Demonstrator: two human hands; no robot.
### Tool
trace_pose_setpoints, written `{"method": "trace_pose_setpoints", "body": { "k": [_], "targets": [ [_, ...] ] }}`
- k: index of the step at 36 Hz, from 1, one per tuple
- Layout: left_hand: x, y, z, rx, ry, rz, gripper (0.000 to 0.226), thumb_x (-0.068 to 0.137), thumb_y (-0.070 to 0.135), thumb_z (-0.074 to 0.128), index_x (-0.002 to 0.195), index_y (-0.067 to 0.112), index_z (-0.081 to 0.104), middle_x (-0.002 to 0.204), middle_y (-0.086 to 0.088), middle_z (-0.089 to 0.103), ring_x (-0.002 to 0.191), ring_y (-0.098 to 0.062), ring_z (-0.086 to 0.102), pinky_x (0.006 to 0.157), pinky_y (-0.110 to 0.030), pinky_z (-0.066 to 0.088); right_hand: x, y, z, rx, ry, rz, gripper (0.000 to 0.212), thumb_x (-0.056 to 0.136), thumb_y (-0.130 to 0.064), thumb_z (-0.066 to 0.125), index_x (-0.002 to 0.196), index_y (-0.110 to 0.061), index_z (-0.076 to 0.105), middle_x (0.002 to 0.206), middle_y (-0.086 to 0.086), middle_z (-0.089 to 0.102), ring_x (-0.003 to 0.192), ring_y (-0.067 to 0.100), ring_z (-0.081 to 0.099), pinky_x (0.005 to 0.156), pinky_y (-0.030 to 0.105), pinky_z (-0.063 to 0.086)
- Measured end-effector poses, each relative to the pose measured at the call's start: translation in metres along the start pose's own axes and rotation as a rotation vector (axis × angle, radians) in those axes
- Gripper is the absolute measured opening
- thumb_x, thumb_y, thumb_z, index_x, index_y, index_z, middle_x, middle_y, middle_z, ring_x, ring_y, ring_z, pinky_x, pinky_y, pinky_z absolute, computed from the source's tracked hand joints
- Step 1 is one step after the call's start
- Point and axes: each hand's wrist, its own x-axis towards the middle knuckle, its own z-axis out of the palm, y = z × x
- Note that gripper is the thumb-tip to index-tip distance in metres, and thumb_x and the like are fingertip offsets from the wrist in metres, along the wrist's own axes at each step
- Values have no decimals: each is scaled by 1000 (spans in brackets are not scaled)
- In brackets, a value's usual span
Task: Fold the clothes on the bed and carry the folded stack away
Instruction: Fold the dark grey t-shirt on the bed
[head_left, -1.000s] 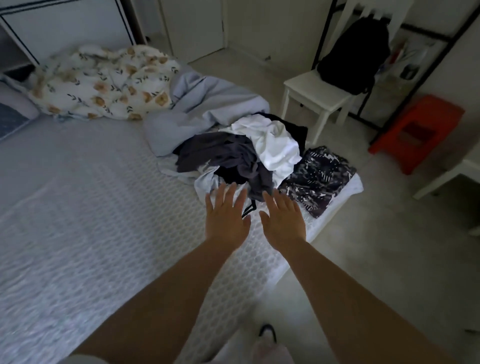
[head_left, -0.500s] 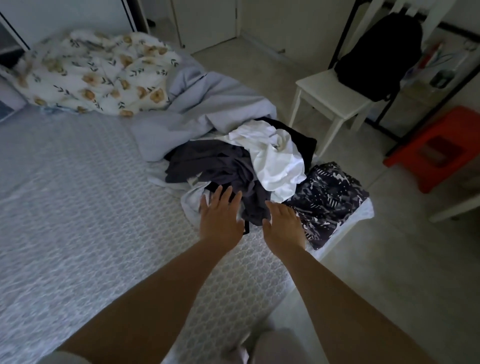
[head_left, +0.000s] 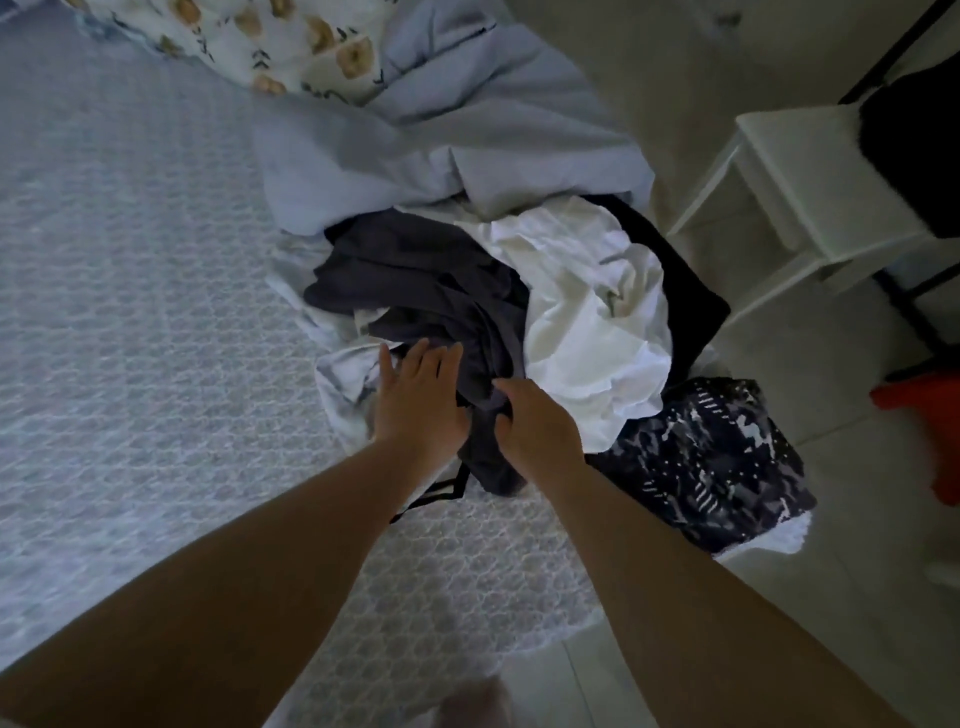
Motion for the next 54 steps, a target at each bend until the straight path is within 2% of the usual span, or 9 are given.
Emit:
{"method": "trace_pose_setpoints", "body": {
  "k": [10,17,23,28,33,39,46,51,54],
  "targets": [
    [69,-7,44,-37,74,-45,79,88,39,53,151,19,10,153,2,23,145,-17,7,117,-49,-4,92,24,32,-229,157,131,80,87,-32,63,149,-17,14,137,6,29,118,22,40,82,29,46],
    [84,-13,48,-35,74,47,91,82,39,62,152,30,4,158,5,6,146,-20,-1,117,-51,0,99,35,17,-413,111,-116,21,90,-20,51,110,-18,58,118,4,44,106,26,43,78,30,37],
    [84,-14,33,-222,-116,162,46,91,48,51,131,26,50,143,7,45,142,-12,20,116,-44,-1,68,10,0,307,291,-162,6,94,-14,51,100,-12,52,82,2,61,72,21,56,59,30,39],
    [58,-8,-7,-563,-42,95,27,97,37,48,106,14,60,98,-8,67,98,-27,58,86,-38,44,59,-3,-32,564,379,-53,9,96,-16,51,91,-22,46,76,-19,52,68,-3,51,56,10,36],
    [33,-7,-63,-951,36,-108,24,99,29,46,107,13,62,97,-3,67,89,-17,61,79,-24,48,44,-37,-58,829,69,1,13,87,-32,65,81,-25,57,79,-4,62,78,14,60,68,27,47],
    [-8,-35,-139,-1176,136,-173,22,99,24,48,99,8,63,101,-12,68,101,-29,62,90,-36,48,16,-84,-71,411,158,-99,30,89,-29,61,65,-30,44,64,-7,47,63,13,49,52,22,33],
    [-79,-108,-225,-1427,379,-252,18,97,28,52,88,18,64,88,-4,68,82,-17,64,76,-29,52,-16,-176,-78,223,163,-183,22,100,-25,42,106,-13,59,90,3,61,86,26,57,70,34,41],
    [-137,-201,-259,-1109,669,-340,13,96,32,52,93,20,57,81,5,59,84,-21,58,62,-26,40,-43,-285,-83,448,224,-269,25,101,-16,40,88,-8,60,88,10,61,88,27,55,75,33,37],
    [-176,-257,-264,-830,709,-347,48,85,29,66,127,16,46,114,-8,54,109,-29,52,83,-30,39,-68,-349,-83,410,229,-367,33,101,-26,40,101,0,61,97,15,63,89,24,56,73,30,37]
  ]
}}
